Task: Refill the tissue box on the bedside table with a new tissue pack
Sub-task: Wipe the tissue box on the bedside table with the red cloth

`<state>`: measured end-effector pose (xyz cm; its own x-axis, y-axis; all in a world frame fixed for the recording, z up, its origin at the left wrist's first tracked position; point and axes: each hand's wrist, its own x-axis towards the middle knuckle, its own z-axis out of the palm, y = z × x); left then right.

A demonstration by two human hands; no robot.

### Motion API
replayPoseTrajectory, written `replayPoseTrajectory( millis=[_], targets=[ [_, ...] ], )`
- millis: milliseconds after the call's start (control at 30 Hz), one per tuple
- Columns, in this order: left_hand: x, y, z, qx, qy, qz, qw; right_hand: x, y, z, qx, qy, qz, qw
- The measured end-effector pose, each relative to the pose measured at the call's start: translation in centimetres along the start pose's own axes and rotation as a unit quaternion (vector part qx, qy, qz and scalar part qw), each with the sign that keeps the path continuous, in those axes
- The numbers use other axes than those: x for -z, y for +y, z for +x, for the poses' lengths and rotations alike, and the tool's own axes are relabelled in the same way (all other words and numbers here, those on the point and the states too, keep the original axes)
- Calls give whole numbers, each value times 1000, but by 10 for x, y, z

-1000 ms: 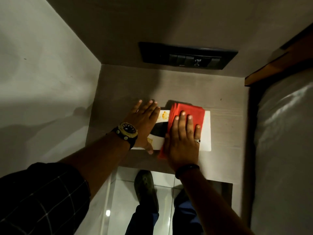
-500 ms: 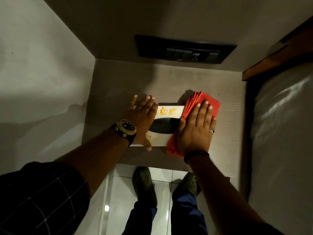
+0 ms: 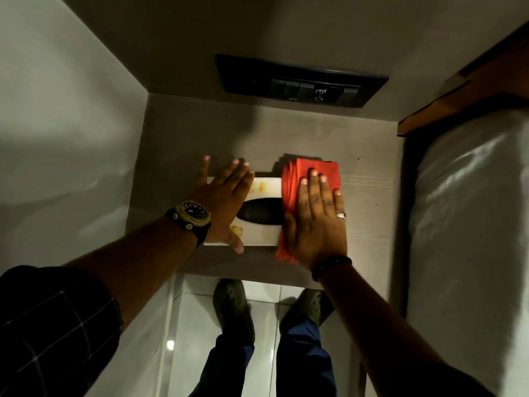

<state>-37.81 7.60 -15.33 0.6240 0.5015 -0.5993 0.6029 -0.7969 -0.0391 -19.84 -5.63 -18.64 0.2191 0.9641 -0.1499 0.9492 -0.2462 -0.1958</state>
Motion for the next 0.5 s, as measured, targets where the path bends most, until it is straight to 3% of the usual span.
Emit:
replayPoseTrajectory(
  millis=[267, 367, 500],
  targets=[
    [0, 3, 1, -3, 12, -4, 1000, 1, -10, 7, -225, 33, 10, 974],
    [0, 3, 2, -5, 19, -2, 1000, 0, -14, 9, -187, 24, -10, 982],
    [0, 0, 0, -5, 29, -1, 1000, -6, -45, 16, -57, 16, 12, 998]
  ],
)
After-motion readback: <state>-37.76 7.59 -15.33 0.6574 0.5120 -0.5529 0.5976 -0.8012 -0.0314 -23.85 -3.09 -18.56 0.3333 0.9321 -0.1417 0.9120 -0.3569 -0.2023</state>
